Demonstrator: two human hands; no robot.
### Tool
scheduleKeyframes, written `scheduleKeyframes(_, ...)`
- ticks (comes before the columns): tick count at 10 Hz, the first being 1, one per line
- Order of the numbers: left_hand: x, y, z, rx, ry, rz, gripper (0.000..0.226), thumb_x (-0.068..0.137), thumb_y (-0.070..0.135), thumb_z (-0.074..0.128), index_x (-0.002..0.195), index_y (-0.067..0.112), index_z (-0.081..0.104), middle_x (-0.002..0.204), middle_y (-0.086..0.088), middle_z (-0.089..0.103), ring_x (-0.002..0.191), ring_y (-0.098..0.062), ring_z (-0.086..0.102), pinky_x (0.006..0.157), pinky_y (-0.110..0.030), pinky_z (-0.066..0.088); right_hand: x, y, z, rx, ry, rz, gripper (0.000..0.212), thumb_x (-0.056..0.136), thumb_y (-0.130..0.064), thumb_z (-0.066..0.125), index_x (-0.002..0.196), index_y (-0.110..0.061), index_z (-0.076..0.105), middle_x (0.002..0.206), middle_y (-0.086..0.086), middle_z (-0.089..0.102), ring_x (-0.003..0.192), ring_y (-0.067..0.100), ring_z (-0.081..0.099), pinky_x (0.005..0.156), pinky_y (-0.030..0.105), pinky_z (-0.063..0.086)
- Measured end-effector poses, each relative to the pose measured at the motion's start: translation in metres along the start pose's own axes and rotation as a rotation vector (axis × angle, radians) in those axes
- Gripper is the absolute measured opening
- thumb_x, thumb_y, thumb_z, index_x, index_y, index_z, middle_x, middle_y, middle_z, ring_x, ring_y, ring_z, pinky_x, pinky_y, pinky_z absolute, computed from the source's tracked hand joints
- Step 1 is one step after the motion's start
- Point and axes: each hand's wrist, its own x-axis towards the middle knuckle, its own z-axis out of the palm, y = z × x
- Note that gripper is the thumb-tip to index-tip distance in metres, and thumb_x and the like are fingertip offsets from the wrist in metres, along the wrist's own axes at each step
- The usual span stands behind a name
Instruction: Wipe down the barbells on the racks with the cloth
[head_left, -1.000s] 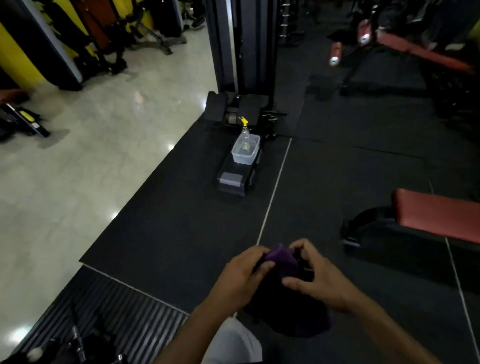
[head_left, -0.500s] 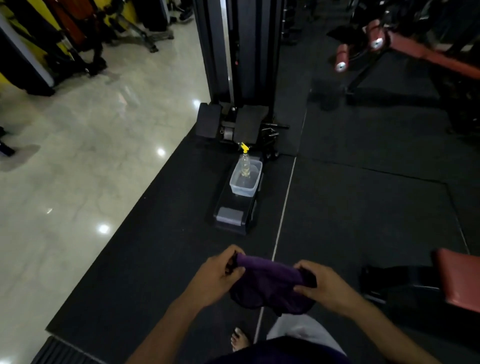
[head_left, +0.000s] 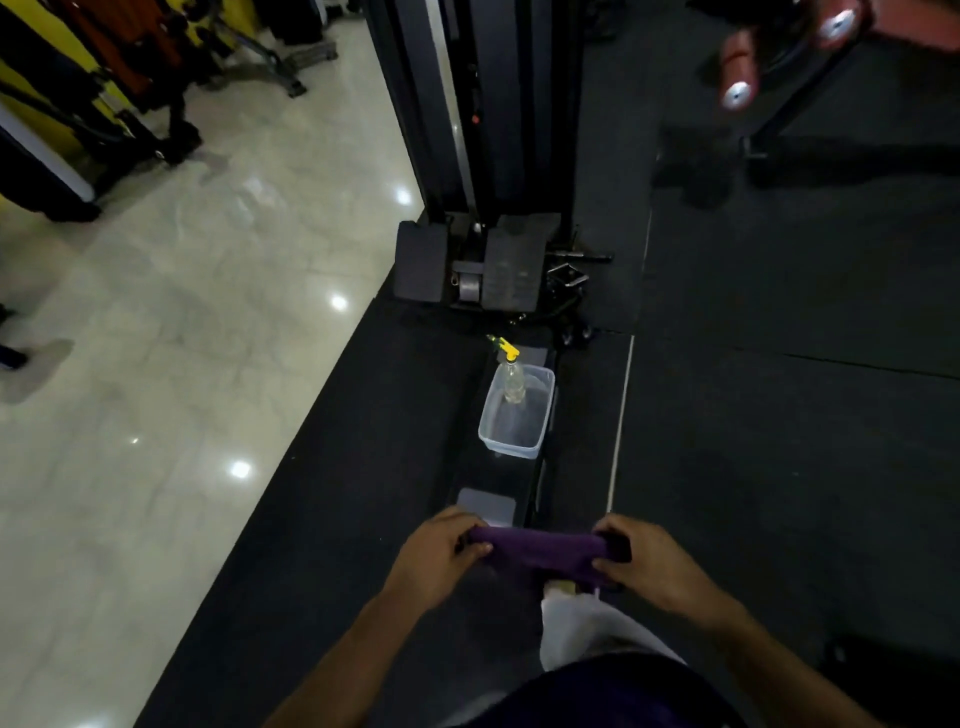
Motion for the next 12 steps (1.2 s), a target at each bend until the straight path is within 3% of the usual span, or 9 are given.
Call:
scheduleKeyframes(1, 0.065, -0.014, -0.016, 0.053, -0.061, -0.052, 0.022, 0.092, 0.031, 0.069, 0.114, 0.028, 0.068, 0.107, 0.011, 0.062, 0.095, -0.009, 0.061, 0.084, -0.030, 0.050, 0.079, -0.004, -0.022, -0.164, -0.115, -0.004, 0.027, 0.090, -0.024, 0.071, 0.116, -0.022, 0.066, 0.111, -0.008, 0.065, 0.100, 0.005, 0.061, 0.082, 0.012, 0.042)
scheduleKeyframes(3, 0.154, -0.062, -0.012, -0.004, -0.126, -0.223, 0.017, 0.091, 0.027, 0.064, 0.107, 0.030, 0.069, 0.105, 0.006, 0.067, 0.093, -0.014, 0.064, 0.082, -0.032, 0.051, 0.192, 0.013, -0.029, -0.250, -0.235, 0.085, 0.024, 0.089, -0.026, 0.070, 0.110, -0.016, 0.070, 0.110, 0.006, 0.068, 0.102, 0.024, 0.065, 0.085, 0.032, 0.045)
scheduleKeyframes(6, 0.293, -0.138, 0.022, -0.030, -0.217, -0.339, 0.018, 0.086, 0.018, 0.073, 0.104, 0.020, 0.074, 0.104, -0.003, 0.068, 0.095, -0.019, 0.063, 0.075, -0.024, 0.038, 0.318, 0.060, 0.006, -0.181, -0.127, 0.333, 0.024, 0.088, -0.011, 0.066, 0.111, -0.016, 0.071, 0.103, 0.009, 0.071, 0.096, 0.026, 0.068, 0.071, 0.027, 0.044)
scheduleKeyframes(8, 0.395, -0.203, 0.048, -0.014, -0.233, -0.391, 0.017, 0.084, 0.013, 0.072, 0.096, 0.024, 0.075, 0.093, -0.003, 0.073, 0.090, -0.021, 0.070, 0.074, -0.025, 0.046, 0.434, 0.101, 0.025, -0.261, -0.135, 0.307, 0.017, 0.091, -0.012, 0.065, 0.105, -0.019, 0.070, 0.099, 0.008, 0.071, 0.092, 0.022, 0.068, 0.070, 0.026, 0.039)
scheduleKeyframes(9, 0.450, -0.223, 0.049, 0.016, -0.150, -0.379, 0.017, 0.087, 0.009, 0.068, 0.096, 0.022, 0.074, 0.090, -0.005, 0.072, 0.085, -0.022, 0.069, 0.072, -0.027, 0.046, 0.494, 0.112, 0.016, -0.261, 0.004, 0.253, 0.017, 0.090, -0.009, 0.061, 0.105, -0.015, 0.069, 0.099, 0.009, 0.069, 0.088, 0.024, 0.066, 0.071, 0.028, 0.041)
scheduleKeyframes(10, 0.481, -0.235, 0.053, 0.031, -0.082, -0.338, 0.016, 0.088, 0.009, 0.068, 0.100, 0.019, 0.072, 0.096, -0.009, 0.071, 0.088, -0.027, 0.069, 0.072, -0.030, 0.047, 0.526, 0.117, 0.011, -0.249, 0.141, 0.190, 0.018, 0.093, -0.012, 0.061, 0.108, -0.014, 0.069, 0.102, 0.009, 0.065, 0.088, 0.023, 0.062, 0.073, 0.028, 0.041)
scheduleKeyframes(11, 0.499, -0.254, 0.074, 0.100, -0.064, -0.313, 0.021, 0.092, 0.012, 0.065, 0.113, 0.015, 0.069, 0.116, -0.014, 0.063, 0.100, -0.032, 0.065, 0.085, -0.038, 0.049, 0.546, 0.137, 0.023, -0.224, 0.178, 0.127, 0.021, 0.095, -0.017, 0.063, 0.116, -0.017, 0.064, 0.111, 0.005, 0.061, 0.098, 0.021, 0.061, 0.078, 0.028, 0.042)
scheduleKeyframes(12, 0.495, -0.265, 0.090, 0.095, -0.077, -0.327, 0.024, 0.093, 0.013, 0.064, 0.117, 0.012, 0.067, 0.120, -0.015, 0.060, 0.104, -0.034, 0.063, 0.092, -0.040, 0.050, 0.543, 0.153, 0.040, -0.210, 0.061, 0.128, 0.035, 0.094, -0.013, 0.066, 0.127, -0.018, 0.059, 0.126, 0.004, 0.059, 0.106, 0.017, 0.059, 0.083, 0.025, 0.042)
